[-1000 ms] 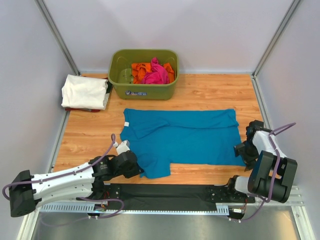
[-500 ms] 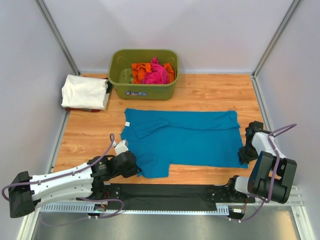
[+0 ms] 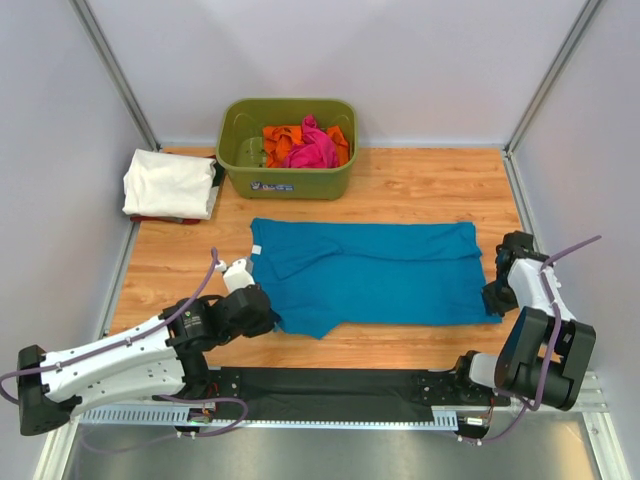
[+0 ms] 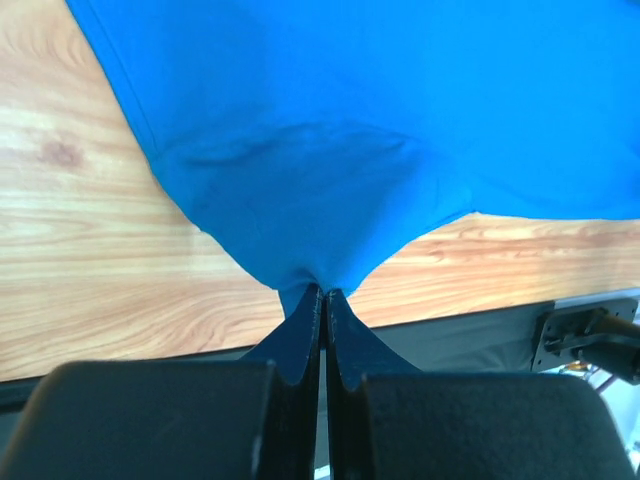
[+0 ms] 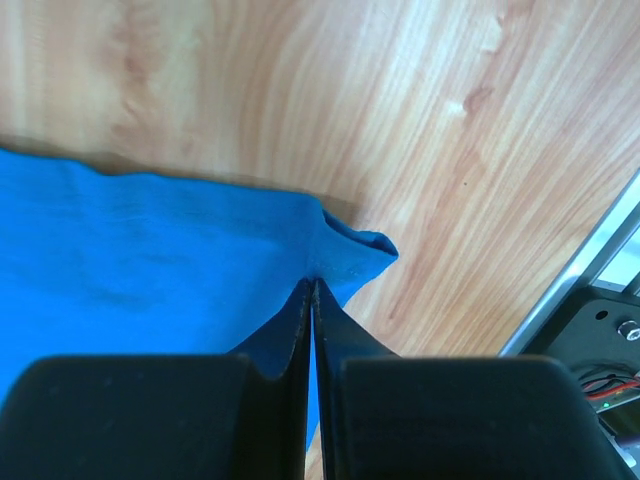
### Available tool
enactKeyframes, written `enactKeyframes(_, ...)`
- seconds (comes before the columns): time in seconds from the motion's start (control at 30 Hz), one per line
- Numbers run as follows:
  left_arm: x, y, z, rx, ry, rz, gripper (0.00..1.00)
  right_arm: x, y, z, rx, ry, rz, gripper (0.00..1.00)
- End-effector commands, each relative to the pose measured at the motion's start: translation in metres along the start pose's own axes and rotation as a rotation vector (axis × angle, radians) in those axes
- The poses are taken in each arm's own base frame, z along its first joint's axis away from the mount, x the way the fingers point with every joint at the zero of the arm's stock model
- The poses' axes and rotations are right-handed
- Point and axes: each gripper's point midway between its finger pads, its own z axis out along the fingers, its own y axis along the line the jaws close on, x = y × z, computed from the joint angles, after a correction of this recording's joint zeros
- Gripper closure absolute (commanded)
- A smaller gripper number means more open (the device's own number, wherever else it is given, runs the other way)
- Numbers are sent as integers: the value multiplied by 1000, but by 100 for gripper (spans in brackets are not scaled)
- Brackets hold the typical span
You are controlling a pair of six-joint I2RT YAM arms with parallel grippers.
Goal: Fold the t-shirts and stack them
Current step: Fold the tshirt
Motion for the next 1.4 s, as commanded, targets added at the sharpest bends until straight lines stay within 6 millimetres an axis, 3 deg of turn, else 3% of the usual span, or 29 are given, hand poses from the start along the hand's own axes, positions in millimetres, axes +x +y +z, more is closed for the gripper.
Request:
enactKeyframes(0.0, -27, -4, -12, -25, -98, 50, 100, -22, 13, -13, -53, -66, -5, 100)
enactKeyframes(0.17, -54, -16, -22, -58, -166, 65, 100, -33, 28, -17, -81, -65, -25, 100)
enactKeyframes(0.53, -87, -37, -6, -87, -205, 80, 100, -77, 69, -27, -122, -138, -74, 100)
enactKeyframes(1.0, -111, -34, 18, -161, -193, 60, 100, -95, 113, -28, -191, -100, -78, 100)
enactKeyframes(1.37, -130, -32, 26, -200, -213, 60, 100, -104, 135, -25, -226, -102, -96, 100)
